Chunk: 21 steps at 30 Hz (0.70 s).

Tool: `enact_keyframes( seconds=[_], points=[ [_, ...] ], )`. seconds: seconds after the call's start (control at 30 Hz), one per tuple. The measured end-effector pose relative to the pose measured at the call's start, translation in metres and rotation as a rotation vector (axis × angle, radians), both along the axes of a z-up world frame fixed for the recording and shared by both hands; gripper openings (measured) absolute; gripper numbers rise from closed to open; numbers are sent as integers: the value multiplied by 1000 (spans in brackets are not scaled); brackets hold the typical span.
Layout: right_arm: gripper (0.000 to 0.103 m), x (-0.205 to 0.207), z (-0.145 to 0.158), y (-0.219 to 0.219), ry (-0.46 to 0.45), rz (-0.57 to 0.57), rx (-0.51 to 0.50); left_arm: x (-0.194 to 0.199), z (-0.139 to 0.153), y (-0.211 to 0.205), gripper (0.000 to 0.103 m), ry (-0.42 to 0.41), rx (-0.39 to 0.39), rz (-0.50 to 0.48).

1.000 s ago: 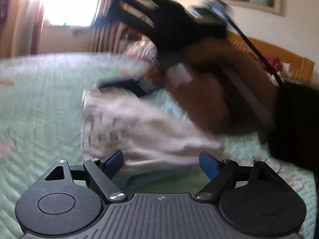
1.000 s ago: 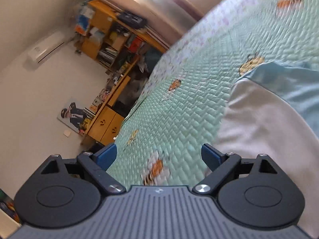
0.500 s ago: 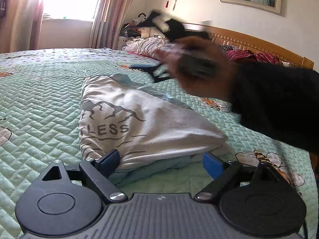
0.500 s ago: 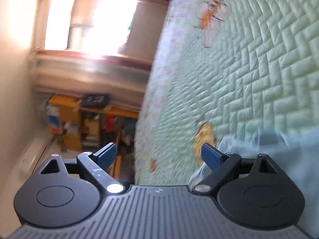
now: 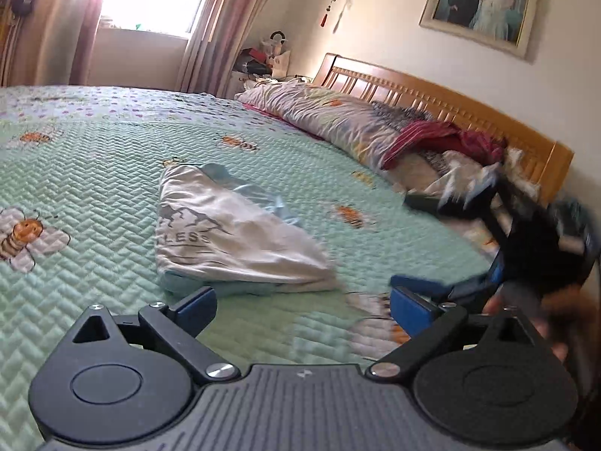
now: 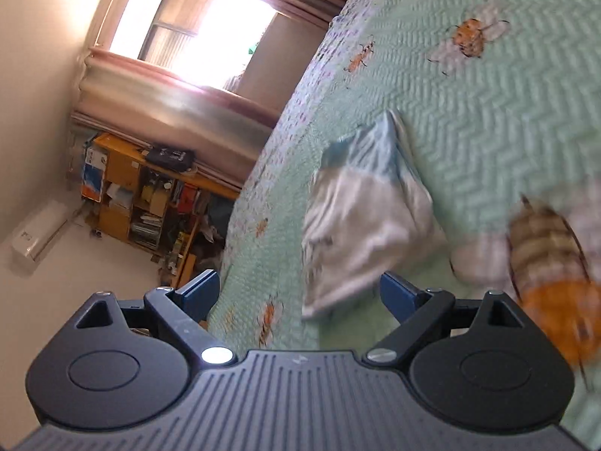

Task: Fold clothes

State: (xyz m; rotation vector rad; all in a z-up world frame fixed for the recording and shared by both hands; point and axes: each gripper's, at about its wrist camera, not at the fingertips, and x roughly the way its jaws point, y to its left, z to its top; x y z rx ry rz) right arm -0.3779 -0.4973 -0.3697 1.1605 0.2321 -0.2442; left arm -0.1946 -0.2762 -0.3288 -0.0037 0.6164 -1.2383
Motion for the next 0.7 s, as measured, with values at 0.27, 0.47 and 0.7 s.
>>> enact_keyframes(
  seconds=[0.27,0.47,0.7],
  points=[
    [92,-23,38,50,61,47,-195,-15,43,16,102,-1,31,95],
    [92,-36,42,57,52,80,-197,1,49,25,102,136,7,88],
    [92,-27,61,61,235,-3,-301,11,48,-8,102,114,170,237]
  ],
)
